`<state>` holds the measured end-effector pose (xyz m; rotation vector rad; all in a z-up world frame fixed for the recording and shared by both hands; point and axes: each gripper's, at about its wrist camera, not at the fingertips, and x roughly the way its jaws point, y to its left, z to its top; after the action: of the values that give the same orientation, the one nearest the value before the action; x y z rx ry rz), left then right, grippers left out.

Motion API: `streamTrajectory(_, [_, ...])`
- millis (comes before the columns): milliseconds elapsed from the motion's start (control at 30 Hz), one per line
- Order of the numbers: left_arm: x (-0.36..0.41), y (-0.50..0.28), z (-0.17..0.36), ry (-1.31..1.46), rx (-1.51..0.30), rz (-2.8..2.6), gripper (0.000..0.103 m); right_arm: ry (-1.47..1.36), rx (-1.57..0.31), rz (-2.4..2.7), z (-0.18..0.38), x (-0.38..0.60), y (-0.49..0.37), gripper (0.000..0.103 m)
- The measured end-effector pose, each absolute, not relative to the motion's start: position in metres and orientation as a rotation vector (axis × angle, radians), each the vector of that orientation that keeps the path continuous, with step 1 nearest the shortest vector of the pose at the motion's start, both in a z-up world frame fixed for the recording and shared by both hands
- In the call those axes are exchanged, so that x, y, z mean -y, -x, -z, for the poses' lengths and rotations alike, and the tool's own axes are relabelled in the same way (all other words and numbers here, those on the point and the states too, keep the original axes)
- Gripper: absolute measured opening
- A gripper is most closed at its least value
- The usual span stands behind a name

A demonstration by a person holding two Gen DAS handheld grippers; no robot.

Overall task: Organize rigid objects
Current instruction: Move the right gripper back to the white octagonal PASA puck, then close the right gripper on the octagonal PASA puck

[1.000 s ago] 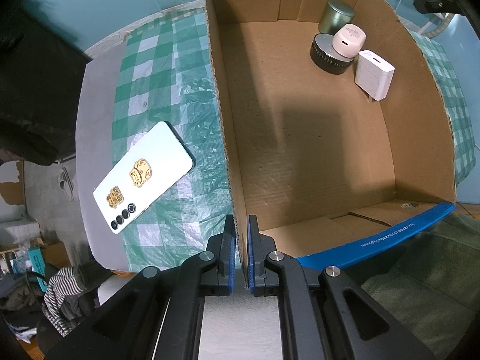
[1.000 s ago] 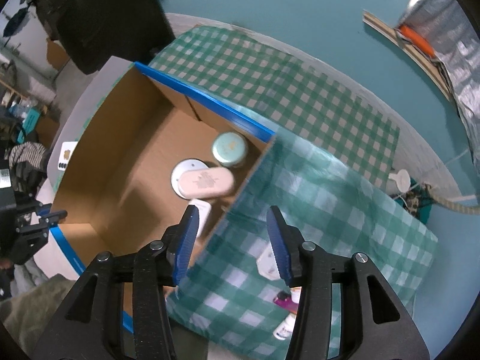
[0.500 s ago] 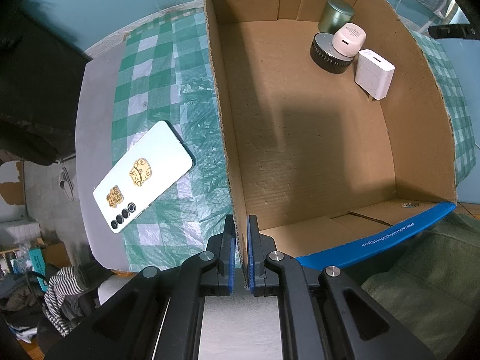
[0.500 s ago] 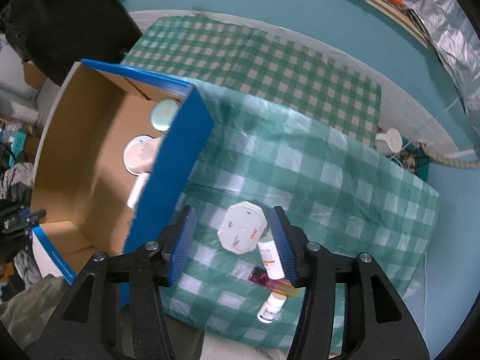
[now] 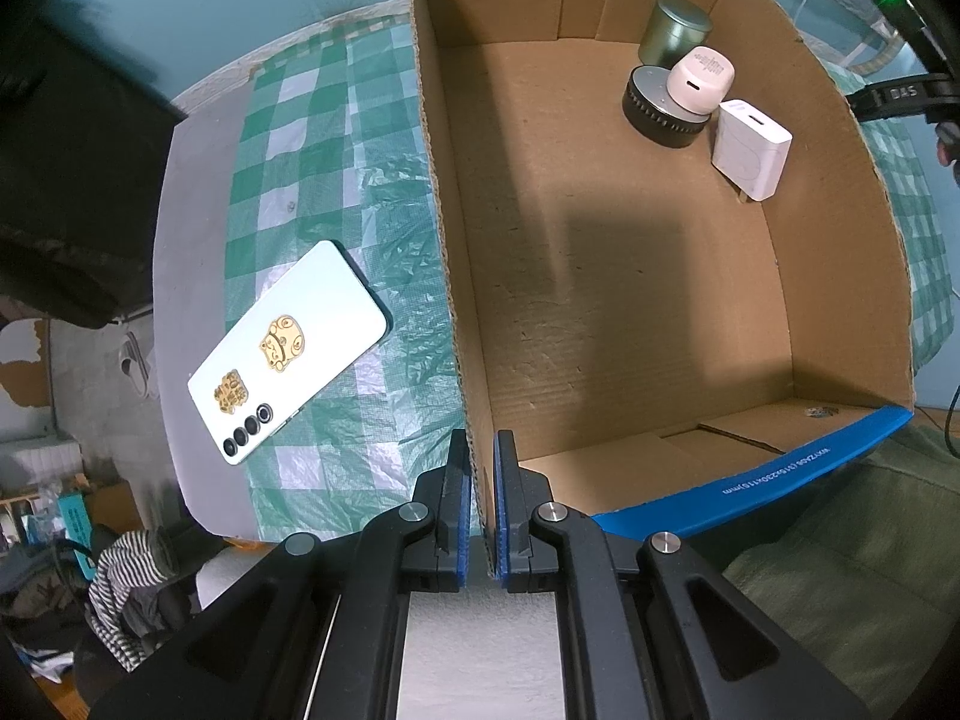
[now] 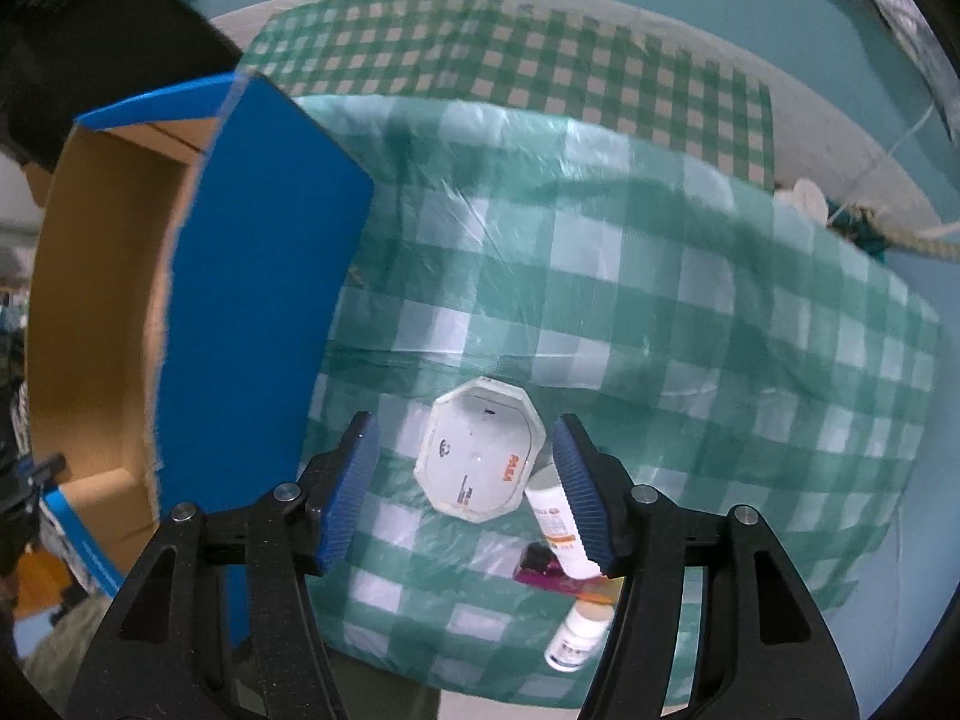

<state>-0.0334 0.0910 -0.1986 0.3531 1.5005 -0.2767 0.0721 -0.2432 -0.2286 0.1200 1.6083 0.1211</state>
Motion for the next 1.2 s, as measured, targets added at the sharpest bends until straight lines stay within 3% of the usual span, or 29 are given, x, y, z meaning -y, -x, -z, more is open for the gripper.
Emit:
streamTrajectory(467, [-0.092,0.033,0.197,-0.354,-1.502,0.273,0.007,-0.041,-1.661,-0.073,0.274,0.232,-0.063,0.061])
streamTrajectory(1200, [-0.091,0.032,0.197,-0.350,-1.507,0.276,0.007,0.001,-1.595,-0.114,0.274,0.211,-0.045,0.059])
